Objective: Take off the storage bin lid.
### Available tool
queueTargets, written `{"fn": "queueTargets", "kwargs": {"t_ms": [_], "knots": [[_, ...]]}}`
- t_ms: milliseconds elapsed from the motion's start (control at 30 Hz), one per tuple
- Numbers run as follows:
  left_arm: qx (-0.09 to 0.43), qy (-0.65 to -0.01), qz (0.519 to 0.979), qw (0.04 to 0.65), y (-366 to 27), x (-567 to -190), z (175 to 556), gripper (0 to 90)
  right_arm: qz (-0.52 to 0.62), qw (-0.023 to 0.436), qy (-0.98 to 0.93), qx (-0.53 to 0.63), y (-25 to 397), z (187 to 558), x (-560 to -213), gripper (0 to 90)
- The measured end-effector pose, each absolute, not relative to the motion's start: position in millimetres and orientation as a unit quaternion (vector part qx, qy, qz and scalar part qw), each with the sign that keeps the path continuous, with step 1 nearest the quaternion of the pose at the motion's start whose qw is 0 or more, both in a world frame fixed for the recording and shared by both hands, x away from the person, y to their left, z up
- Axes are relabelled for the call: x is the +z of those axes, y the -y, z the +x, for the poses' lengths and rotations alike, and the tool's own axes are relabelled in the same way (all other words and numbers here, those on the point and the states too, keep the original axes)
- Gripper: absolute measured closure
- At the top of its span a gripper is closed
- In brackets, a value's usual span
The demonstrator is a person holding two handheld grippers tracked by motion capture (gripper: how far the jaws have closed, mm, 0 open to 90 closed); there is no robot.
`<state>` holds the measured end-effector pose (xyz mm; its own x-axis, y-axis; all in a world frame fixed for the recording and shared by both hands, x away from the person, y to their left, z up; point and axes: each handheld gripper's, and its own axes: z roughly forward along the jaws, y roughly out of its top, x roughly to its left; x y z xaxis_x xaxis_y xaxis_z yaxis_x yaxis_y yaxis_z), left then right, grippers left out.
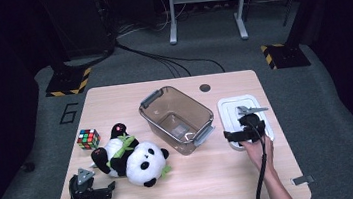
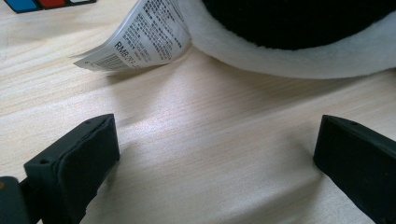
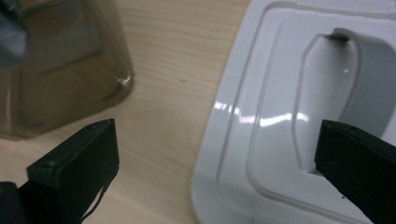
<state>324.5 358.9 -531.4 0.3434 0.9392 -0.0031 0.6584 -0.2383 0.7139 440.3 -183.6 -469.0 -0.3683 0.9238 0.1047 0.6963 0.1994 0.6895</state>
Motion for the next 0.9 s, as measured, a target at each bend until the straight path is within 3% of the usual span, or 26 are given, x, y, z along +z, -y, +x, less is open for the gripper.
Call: {"fn": "queueTargets", "kwargs": {"t_ms": [900], "knots": [[0.221, -0.529, 0.755, 0.318, -358.9, -531.4, 324.5, 0.2, 0.466, 0.150, -0.809, 0.326, 120.3, 378.7, -522.2, 0.0]]}}
